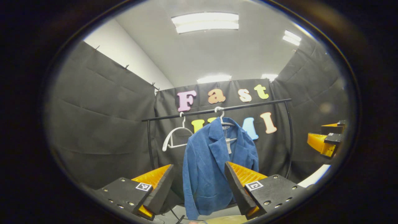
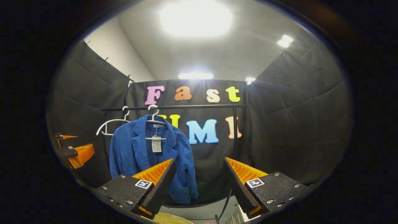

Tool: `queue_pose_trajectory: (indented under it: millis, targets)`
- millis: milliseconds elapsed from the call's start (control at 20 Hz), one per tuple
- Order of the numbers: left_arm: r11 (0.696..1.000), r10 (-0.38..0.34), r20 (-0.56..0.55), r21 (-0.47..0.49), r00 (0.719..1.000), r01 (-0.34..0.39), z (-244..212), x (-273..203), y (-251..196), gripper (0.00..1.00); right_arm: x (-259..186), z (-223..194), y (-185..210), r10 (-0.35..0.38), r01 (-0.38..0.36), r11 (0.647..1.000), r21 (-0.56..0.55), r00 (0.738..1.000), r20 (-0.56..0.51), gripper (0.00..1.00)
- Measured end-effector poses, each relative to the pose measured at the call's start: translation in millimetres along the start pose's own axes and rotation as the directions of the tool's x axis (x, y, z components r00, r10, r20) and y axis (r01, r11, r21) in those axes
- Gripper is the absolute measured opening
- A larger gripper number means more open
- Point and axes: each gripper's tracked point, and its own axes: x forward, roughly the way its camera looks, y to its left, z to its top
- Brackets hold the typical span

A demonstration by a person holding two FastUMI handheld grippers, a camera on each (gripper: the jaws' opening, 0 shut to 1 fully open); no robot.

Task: Grasp the clothes on the hanger with both hands and then place them into the laundry hamper below.

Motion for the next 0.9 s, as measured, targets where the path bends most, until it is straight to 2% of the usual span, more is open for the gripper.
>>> queue_pose_trajectory:
  millis: [550,900]
  targets:
    - [0.997,0.066,0.022,0.028,0.998,-0.067,17,51,-5,0.92,69,24,32,0.113,-0.114,0.993,0.008,0.993,0.042,0.94]
    - [0.998,0.066,0.039,0.020,0.997,-0.066,23,96,-29,0.92,122,18,49,0.177,-0.178,0.984,0.027,0.984,0.029,0.94]
